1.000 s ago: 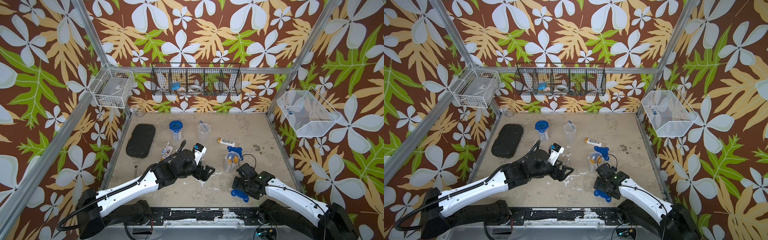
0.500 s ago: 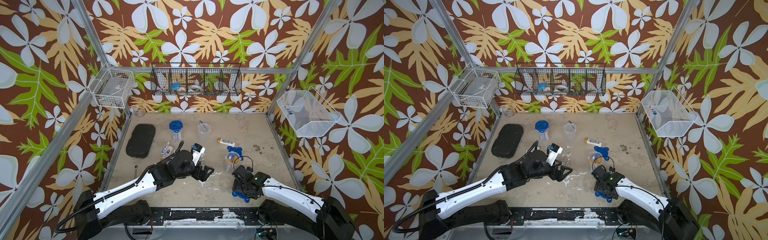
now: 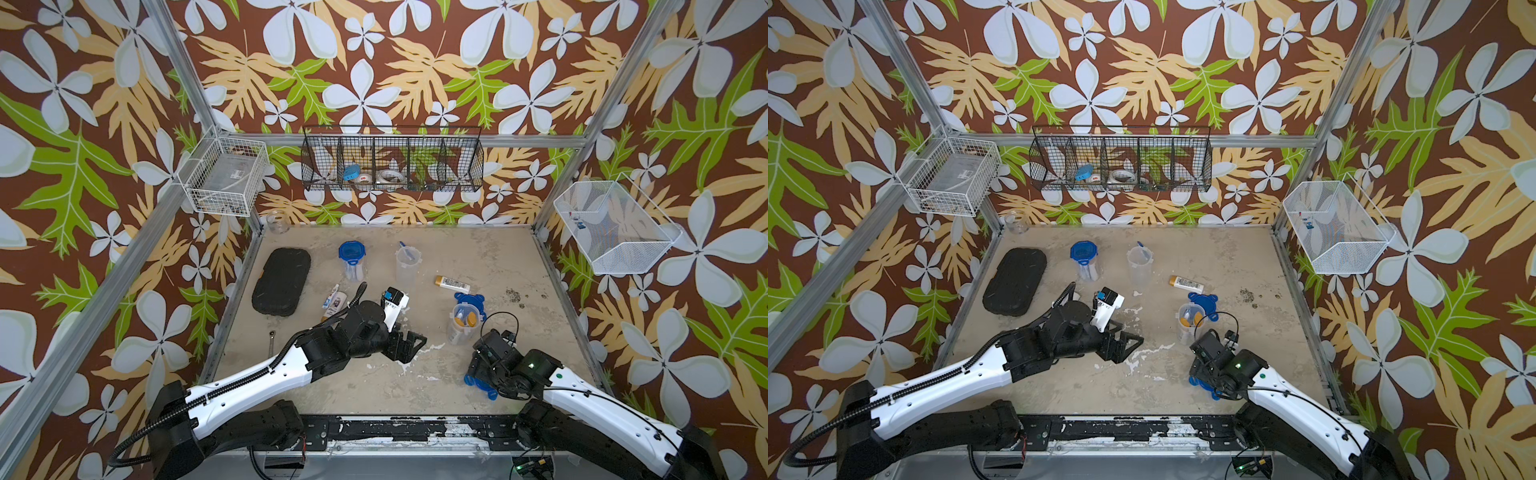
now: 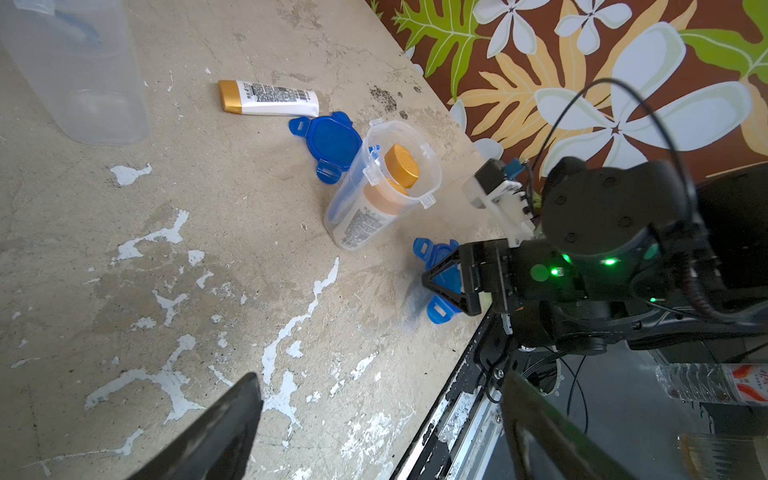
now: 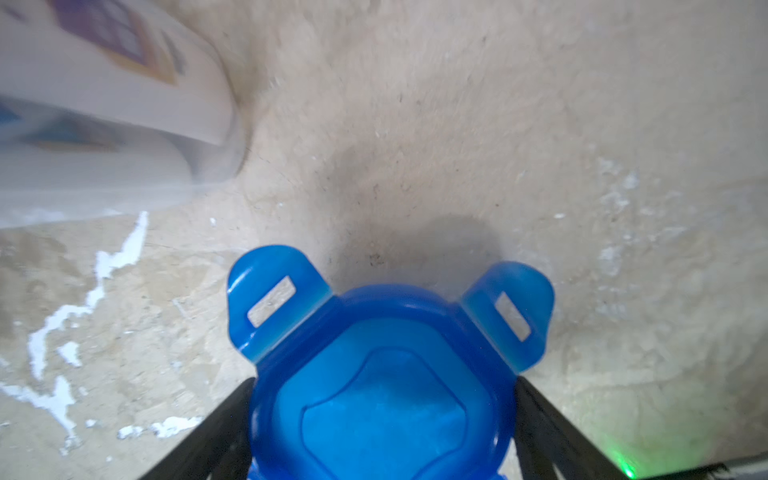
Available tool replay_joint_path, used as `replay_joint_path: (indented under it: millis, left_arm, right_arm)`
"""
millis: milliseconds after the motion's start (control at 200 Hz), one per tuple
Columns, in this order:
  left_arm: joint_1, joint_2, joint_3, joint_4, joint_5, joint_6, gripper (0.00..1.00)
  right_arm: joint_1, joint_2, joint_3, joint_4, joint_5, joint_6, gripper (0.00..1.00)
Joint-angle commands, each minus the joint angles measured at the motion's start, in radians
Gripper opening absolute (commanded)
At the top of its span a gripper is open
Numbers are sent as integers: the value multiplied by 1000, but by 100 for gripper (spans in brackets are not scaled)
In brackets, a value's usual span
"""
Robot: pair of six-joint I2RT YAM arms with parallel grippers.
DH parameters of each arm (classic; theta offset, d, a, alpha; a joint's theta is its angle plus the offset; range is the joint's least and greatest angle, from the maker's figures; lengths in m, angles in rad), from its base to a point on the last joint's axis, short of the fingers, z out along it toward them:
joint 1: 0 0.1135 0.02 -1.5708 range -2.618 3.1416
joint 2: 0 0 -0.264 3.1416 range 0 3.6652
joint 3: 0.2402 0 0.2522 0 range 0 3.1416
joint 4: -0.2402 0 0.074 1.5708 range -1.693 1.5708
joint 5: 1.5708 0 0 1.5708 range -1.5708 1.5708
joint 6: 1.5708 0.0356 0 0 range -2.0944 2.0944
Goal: Pack away toiletry kits
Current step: Pick up the lid from the center of the board, then close the lid on the container.
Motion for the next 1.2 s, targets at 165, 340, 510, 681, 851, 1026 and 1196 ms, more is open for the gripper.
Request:
replay_joint_path:
  millis: [165, 340, 510, 681, 851, 1026, 1196]
  left_arm:
    - [2, 29, 5, 13, -16, 3, 91]
    - [2, 54, 13, 17, -23, 6, 91]
    - [8, 72, 18, 10, -30, 7, 90]
    - [13, 92, 25, -5, -37, 3, 91]
    - [16, 100, 37, -26, -51, -10, 91]
    - [18, 113, 62, -55, -66, -26, 90]
    - [19, 124, 92, -89, -84, -31, 90]
  right_arm:
    - [1, -106, 137, -214, 151, 39, 63]
    - [1, -45, 295, -264, 237, -57, 62]
    - [1, 74, 499, -288, 324, -241, 62]
    - [0, 244, 694, -275, 340, -504, 62]
    - [-1, 364, 818, -244, 316, -709, 62]
    - [-23, 470, 868, -194, 184, -852, 62]
    - [-82, 524, 895, -136, 38, -963, 60]
